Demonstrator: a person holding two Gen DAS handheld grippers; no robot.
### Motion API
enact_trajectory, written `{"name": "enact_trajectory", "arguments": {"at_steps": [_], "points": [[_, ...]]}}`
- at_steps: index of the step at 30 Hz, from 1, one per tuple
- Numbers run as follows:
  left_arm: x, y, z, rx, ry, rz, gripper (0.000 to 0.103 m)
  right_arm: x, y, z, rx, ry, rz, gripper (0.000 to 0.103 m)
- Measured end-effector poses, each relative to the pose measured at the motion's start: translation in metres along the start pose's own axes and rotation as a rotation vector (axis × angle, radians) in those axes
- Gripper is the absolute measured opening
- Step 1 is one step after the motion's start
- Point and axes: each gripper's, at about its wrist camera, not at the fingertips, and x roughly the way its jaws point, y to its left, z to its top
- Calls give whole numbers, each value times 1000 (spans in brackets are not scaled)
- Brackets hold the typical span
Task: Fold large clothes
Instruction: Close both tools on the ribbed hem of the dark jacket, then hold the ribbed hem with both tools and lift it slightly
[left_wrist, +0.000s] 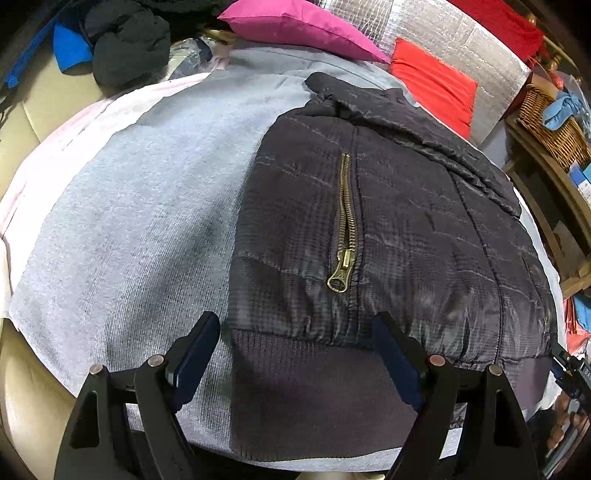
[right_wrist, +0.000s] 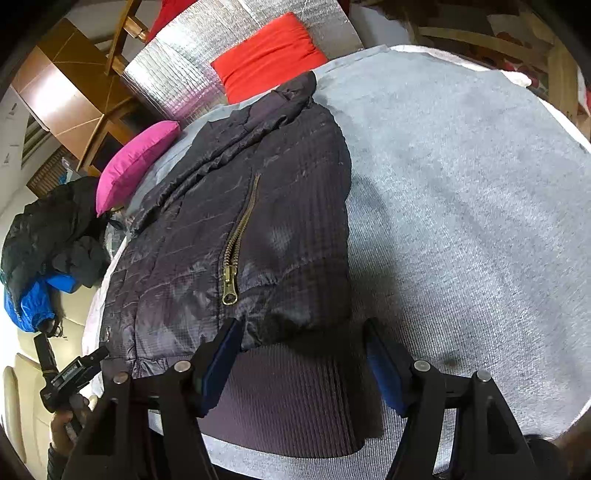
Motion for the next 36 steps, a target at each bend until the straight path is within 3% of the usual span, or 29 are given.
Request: {"name": "enact_trajectory", "arguments": {"at_steps": [9,12,14,21,28,36], "points": [[6,-2,-1,-3,13,1,85,3,3,-3,-28,3,17,70],[7,-3,-1,-4,15,1,85,6,8,-6,-55,20,-23,44],[8,-4,-1,-8,19,-3,85,6,4,-6,-41,25,-13,41],[10,-4,-2,-7,17,-10,85,6,4,-6,-38,35,-27,39],[12,-4,-3,-6,20,-2,85,6,15,-9,-107,51,-99,31],[14,-8,-2,6,22,13,80,7,17,-9,-127,54,-121,31]]}}
